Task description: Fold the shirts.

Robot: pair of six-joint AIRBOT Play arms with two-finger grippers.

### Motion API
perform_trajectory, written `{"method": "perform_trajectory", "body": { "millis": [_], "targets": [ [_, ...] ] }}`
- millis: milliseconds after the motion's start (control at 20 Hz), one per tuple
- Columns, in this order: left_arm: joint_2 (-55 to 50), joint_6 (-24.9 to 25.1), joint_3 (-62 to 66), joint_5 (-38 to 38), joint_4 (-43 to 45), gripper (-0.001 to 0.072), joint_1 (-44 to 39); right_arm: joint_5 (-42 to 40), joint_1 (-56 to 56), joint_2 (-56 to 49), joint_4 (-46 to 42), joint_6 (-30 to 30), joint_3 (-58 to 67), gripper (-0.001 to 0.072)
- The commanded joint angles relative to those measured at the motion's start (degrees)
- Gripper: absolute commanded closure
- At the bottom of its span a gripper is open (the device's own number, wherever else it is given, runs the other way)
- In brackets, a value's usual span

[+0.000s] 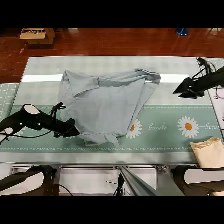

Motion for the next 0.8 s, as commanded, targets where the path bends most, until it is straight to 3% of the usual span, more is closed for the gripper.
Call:
{"method": "perform_trajectory", "body": {
  "millis": [0, 150, 500, 750],
  "targets": [
    [0.0, 0.2, 0.0, -0.1, 0.3, 0.0690, 0.0, -15.4, 0.7, 0.0, 15.1, -3.0, -9.1, 0.0222],
    [0.0, 0.2, 0.0, -0.1, 0.3, 0.0690, 0.0, -25.6, 4.2, -0.8, 15.5, -2.5, -10.7, 0.0225],
    [0.0, 0.3, 0.0, -0.1, 0.3, 0.0690, 0.0, -37.8, 13.8, -5.7, 17.0, -0.6, -10.7, 0.0226],
    [0.8, 1.6, 0.0, -0.1, -0.3, 0.0690, 0.1, -45.5, 17.8, -7.6, 16.8, 5.1, -10.7, 0.0272]
  ]
}}
